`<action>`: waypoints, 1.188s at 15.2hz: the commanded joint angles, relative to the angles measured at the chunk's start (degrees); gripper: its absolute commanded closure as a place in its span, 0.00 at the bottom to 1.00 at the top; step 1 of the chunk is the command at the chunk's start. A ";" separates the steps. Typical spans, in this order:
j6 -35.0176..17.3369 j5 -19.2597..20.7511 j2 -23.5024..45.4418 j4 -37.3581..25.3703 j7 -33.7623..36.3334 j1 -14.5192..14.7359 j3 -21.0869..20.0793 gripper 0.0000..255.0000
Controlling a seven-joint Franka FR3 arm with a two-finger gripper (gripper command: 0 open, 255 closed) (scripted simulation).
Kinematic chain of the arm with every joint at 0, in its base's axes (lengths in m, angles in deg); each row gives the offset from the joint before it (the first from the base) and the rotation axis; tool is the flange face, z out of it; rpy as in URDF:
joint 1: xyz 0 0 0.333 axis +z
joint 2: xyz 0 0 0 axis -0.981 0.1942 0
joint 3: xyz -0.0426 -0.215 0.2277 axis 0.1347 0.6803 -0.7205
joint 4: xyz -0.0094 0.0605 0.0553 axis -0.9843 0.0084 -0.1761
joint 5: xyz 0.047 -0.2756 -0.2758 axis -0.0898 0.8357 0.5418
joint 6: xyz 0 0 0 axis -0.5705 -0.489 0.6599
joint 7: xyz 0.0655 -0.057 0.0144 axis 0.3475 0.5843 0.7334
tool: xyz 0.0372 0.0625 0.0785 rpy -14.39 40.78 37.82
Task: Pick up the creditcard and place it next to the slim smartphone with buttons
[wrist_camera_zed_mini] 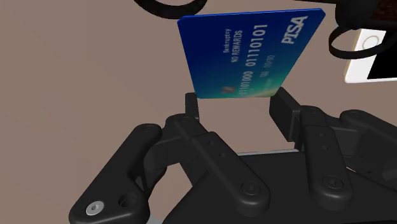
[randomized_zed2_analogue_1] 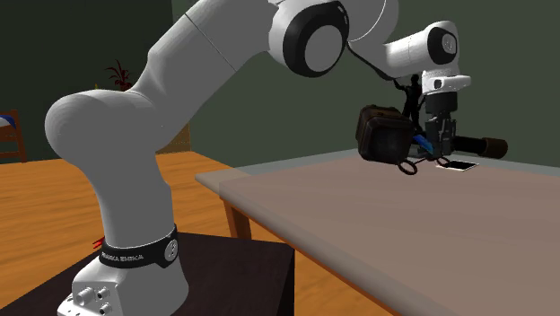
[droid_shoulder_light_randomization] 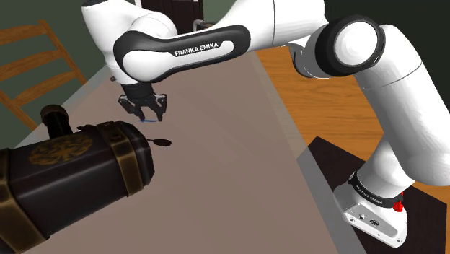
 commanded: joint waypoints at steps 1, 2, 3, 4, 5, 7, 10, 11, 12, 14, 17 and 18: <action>-1.20 0.24 0.41 0.93 0.45 -0.11 0.13 1.00; -1.86 0.33 0.52 1.56 0.66 -0.27 0.18 1.00; -2.50 0.44 0.64 2.16 0.87 -0.41 0.23 1.00; -3.13 0.55 0.79 2.73 1.07 -0.54 0.29 1.00; -3.74 0.67 0.94 3.27 1.26 -0.66 0.36 1.00; -4.95 0.92 1.30 4.27 1.65 -0.87 0.51 1.00; -5.50 1.04 1.48 4.70 1.82 -0.95 0.58 1.00; -5.49 1.04 1.48 4.70 1.82 -0.95 0.58 1.00; -5.49 1.04 1.48 4.70 1.82 -0.95 0.58 1.00; -5.49 1.04 1.48 4.70 1.82 -0.95 0.59 1.00; -5.49 1.04 1.48 4.69 1.82 -0.95 0.59 0.00; -5.49 1.04 1.48 4.70 1.82 -0.95 0.59 0.00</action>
